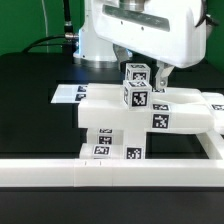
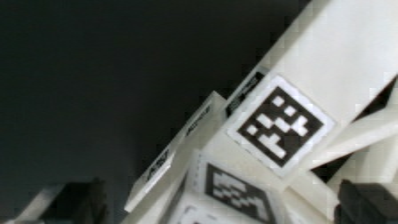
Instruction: Assemble chair
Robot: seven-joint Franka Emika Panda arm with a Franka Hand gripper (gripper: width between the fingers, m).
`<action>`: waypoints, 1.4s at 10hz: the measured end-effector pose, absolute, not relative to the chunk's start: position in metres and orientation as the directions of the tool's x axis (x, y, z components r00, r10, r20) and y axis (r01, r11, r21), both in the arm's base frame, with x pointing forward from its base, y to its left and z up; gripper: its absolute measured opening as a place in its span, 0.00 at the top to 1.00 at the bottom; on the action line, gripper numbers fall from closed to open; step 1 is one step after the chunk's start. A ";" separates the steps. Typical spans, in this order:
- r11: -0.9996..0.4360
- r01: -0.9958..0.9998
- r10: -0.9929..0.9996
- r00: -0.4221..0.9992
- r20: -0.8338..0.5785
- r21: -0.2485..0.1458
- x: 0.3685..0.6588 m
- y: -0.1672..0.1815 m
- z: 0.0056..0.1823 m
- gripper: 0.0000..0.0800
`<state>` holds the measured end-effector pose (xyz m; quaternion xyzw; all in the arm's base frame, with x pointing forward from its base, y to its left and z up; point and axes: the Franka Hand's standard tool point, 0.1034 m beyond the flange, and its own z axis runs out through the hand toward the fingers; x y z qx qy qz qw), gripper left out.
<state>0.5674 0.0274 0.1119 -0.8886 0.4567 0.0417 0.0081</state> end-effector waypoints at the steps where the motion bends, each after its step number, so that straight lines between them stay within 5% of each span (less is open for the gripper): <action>1: -0.652 -0.758 -0.757 0.649 -0.083 0.016 0.567 0.027 0.112 0.19; 6: -0.943 -0.331 -0.332 0.941 -0.070 0.031 0.565 0.026 0.110 0.19; 11: -0.991 0.132 0.130 0.988 -0.078 0.019 0.564 0.022 0.109 0.19; 13: -0.987 0.158 0.156 0.985 -0.079 0.017 0.564 0.022 0.109 0.20; 14: -0.987 0.157 0.155 0.985 -0.079 0.017 0.564 0.022 0.109 0.42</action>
Offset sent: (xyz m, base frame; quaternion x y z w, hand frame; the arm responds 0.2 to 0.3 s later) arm -0.0113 -0.0008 0.0005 -0.0899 0.0219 -0.3406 0.9356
